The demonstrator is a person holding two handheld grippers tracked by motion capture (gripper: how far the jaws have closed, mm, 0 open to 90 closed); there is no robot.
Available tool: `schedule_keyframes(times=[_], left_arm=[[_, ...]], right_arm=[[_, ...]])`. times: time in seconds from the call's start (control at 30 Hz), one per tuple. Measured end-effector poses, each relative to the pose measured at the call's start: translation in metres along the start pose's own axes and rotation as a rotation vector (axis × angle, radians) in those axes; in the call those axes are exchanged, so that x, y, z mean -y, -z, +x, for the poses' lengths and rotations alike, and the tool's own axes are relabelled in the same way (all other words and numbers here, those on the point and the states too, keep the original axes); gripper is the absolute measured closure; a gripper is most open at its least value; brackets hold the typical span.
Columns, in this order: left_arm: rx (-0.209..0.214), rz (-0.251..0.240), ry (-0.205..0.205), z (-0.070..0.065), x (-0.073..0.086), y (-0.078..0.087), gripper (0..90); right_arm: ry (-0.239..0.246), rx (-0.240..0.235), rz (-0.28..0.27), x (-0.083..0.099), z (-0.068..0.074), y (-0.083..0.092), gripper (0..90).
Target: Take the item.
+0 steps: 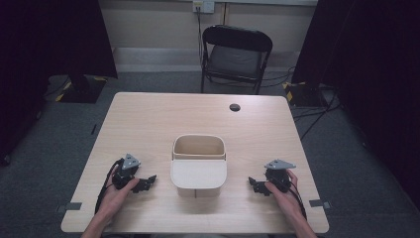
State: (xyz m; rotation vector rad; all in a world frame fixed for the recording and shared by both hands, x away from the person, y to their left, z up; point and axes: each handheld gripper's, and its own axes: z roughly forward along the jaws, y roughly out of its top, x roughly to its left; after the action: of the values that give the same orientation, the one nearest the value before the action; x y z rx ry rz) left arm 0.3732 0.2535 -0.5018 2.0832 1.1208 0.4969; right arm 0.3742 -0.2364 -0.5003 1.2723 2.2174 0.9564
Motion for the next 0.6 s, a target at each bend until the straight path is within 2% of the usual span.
schedule_keyframes(times=[0.37,0.6], left_arm=[[0.001,0.0,0.0,0.0001,0.0,0.0,13.1],[0.003,0.0,0.0,0.0001,0.0,-0.0001,13.0]], right_arm=[[-0.015,-0.003,0.009,-0.0003,-0.0007,0.0023,14.4],[-0.027,-0.031,-0.018,-0.0021,-0.0005,0.0076,14.7]])
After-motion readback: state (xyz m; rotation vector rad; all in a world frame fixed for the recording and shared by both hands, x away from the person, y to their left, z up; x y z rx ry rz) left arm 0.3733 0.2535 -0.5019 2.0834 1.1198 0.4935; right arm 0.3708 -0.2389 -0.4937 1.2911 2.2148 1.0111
